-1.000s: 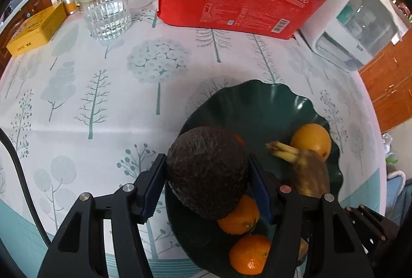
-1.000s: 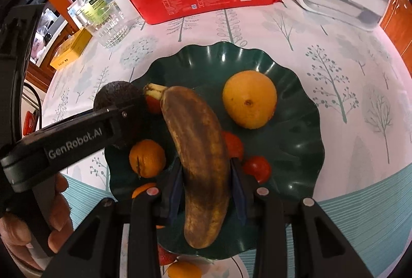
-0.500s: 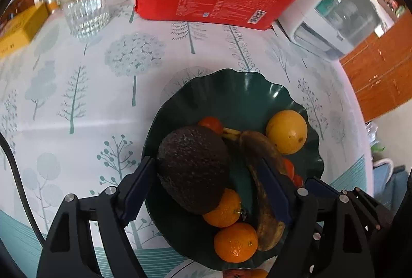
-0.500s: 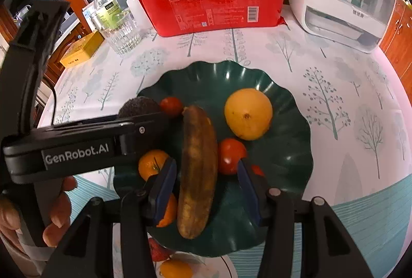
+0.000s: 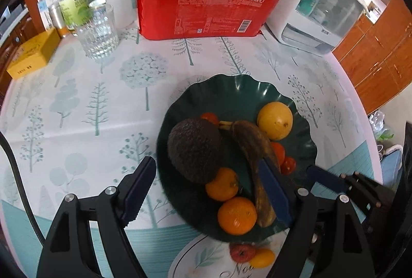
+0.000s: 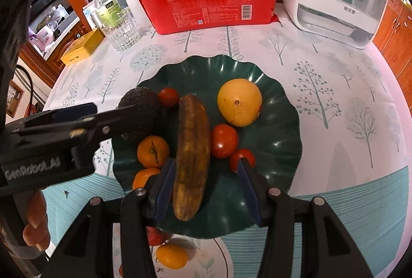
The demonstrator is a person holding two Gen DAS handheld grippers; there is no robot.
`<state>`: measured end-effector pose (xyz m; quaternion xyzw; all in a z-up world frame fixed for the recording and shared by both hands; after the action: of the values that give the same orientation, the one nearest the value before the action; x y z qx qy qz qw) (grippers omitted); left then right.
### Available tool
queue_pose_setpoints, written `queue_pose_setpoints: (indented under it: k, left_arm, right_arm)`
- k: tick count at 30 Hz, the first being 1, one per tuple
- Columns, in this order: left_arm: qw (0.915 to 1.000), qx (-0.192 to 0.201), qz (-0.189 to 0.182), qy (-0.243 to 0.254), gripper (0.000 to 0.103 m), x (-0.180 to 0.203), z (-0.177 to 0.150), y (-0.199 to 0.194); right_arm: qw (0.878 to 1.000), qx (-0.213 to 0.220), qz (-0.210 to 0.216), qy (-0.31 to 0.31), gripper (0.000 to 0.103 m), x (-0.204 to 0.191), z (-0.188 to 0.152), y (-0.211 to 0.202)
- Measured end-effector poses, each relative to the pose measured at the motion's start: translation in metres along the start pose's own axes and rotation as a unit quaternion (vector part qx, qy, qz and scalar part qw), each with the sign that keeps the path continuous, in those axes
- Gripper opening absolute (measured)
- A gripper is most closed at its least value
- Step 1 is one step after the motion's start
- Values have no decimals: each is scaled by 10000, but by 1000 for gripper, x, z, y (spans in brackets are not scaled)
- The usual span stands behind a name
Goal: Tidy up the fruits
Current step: 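Open both tools to release the avocado and banana onto the green plate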
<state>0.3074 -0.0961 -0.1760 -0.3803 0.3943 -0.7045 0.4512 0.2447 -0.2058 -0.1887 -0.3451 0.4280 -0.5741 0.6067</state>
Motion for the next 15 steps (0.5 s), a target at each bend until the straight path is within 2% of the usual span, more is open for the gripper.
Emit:
queue_pose_setpoints:
  k: [6, 15]
  left_arm:
    - [9998, 58, 138, 121, 81, -5, -22, -25]
    - [9998, 98, 105, 129, 81, -2, -54, -54]
  right_arm:
    - [10000, 57, -45, -8, 50, -2, -8, -14]
    - [9998, 153, -70, 43, 50, -2, -25, -38]
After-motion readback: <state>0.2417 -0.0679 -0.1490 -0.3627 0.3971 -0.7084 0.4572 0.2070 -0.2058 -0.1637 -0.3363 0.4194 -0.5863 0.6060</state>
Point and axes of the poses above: each gripper's, at about its wrist camera, not at the fingertips, and y roughly the way its jaws point, x to its right, z to its top, the point moved 8 cm from there along y, roughly the way its jaws point, and after that the axes turned 2 degrees about -x, right-handed, at the moved point
